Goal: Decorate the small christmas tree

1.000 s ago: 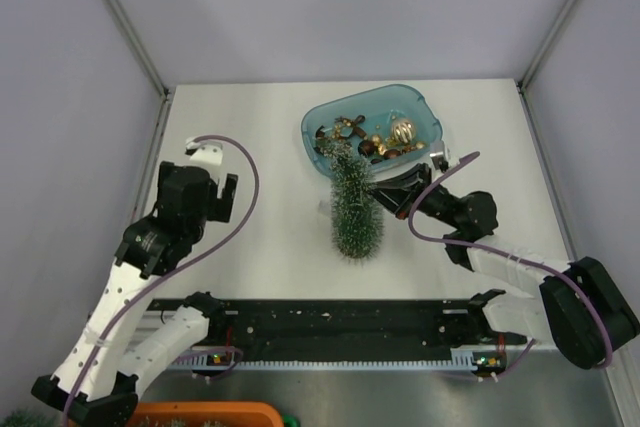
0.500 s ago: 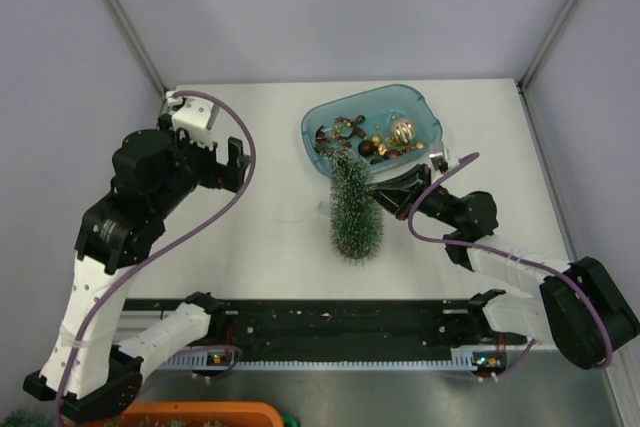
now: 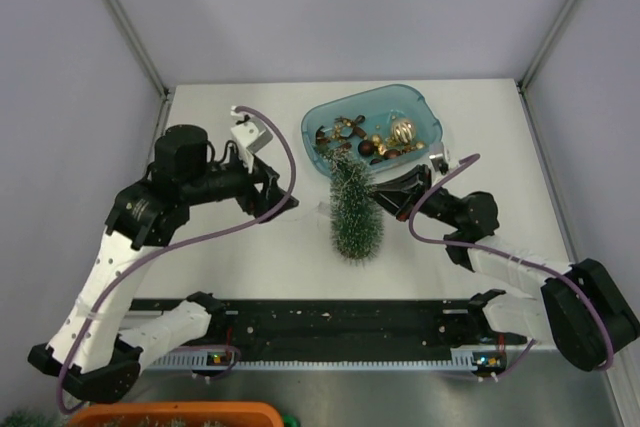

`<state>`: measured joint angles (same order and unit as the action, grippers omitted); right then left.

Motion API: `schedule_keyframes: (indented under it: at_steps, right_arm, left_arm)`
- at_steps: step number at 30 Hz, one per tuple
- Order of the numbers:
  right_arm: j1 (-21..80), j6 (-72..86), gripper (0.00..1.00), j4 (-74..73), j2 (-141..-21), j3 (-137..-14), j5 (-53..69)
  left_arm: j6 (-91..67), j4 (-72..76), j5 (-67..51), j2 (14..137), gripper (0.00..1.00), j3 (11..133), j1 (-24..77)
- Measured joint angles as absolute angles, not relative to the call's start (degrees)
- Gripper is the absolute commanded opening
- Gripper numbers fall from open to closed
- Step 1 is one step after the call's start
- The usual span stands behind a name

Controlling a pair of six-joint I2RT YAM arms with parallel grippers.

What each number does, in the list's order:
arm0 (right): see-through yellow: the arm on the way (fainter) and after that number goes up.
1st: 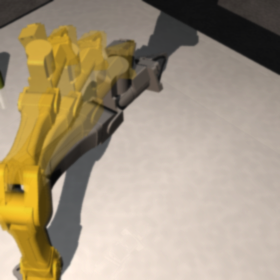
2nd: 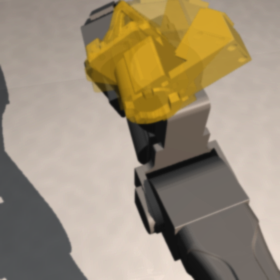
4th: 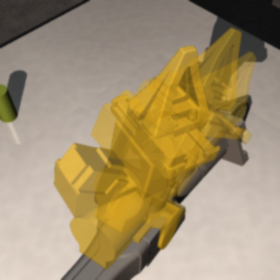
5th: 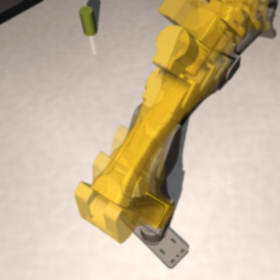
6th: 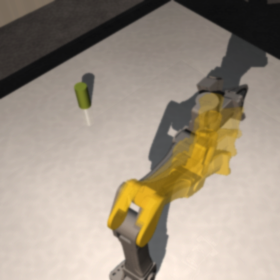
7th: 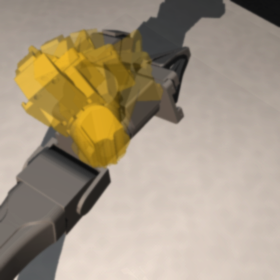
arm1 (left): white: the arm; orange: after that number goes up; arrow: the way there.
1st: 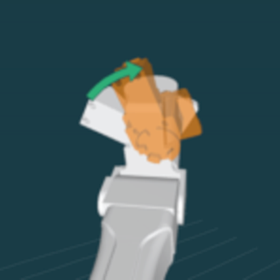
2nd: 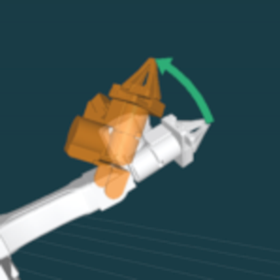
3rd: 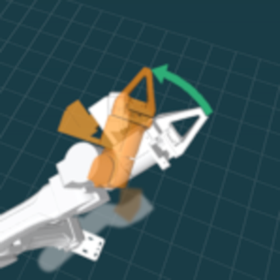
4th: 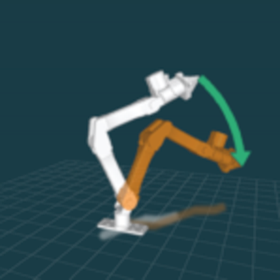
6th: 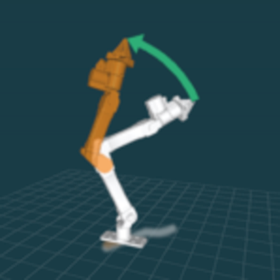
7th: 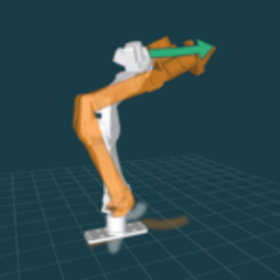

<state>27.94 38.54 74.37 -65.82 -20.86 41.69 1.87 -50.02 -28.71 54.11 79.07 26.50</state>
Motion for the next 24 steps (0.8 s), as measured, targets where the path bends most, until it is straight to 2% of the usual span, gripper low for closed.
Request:
schedule_keyframes:
  at_steps: [9, 12, 21, 24]
  right_arm:
    - [27.9, 38.5, 0.00, 74.3, -65.3, -20.6, 41.8]
    - [27.9, 38.5, 0.00, 74.3, -65.2, -20.5, 41.9]
    - [27.9, 38.4, 0.00, 74.5, -65.1, -20.2, 42.0]
    - [27.9, 38.4, 0.00, 74.5, -65.1, -20.2, 42.1]
  left_arm:
    - [4.1, -49.6, -38.2, 63.1, 0.67, 84.1, 34.4]
    - [4.9, -48.9, -39.7, 64.7, 0.59, 85.6, 36.1]
    - [7.6, -49.4, -44.0, 66.8, 0.57, 86.2, 39.4]
    - [8.1, -49.7, -44.5, 67.3, 0.53, 86.3, 40.0]
